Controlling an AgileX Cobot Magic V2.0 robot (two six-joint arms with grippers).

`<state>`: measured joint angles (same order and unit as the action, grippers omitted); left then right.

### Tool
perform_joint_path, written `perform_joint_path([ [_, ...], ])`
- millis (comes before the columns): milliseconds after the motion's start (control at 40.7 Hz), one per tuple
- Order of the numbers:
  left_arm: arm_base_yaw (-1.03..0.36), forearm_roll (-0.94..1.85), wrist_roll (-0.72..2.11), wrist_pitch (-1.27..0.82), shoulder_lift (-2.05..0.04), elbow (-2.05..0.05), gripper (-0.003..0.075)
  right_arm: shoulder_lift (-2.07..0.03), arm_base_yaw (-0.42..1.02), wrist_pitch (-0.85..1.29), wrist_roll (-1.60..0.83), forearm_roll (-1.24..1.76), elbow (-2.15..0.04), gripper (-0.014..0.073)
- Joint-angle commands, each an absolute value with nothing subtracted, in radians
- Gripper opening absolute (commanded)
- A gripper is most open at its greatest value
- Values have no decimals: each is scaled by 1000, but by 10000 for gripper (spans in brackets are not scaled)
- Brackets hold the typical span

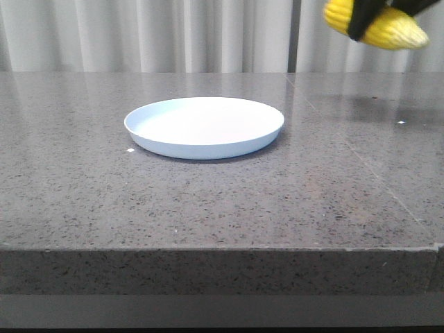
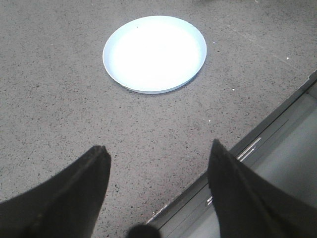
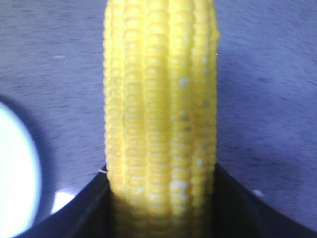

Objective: Place corn on plate with both arms
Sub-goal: 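Carry the corn cob over the plate and lower it onto it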

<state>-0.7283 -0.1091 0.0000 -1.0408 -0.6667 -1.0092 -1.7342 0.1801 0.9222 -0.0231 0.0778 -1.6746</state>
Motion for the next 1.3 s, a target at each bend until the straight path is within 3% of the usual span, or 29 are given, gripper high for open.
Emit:
perform_joint_path([
  [0,-736,-114,-6,-975,-667,-1032,428,-1663,261,916,-29,90,-1708,278],
  [295,-736,-114,-6,-975,-667,-1032,428,-1668,481,768,-29,119,-1559,278],
  [664,-736,-114,-6,-975,-667,-1032,428,-1757,529,593,-29,163,-1500,287],
  [738,-736,-114,-6,-975,-667,-1032,428,-1762,529,591,-29,163,-1500,325],
  [959,-736,-114,-6,-975,-667,-1032,428,-1762,529,566,-29,162,-1500,570],
  [1279,-736,-114,-6,-975,-667,-1032,428,-1723,528,631,-29,160,-1542,596],
])
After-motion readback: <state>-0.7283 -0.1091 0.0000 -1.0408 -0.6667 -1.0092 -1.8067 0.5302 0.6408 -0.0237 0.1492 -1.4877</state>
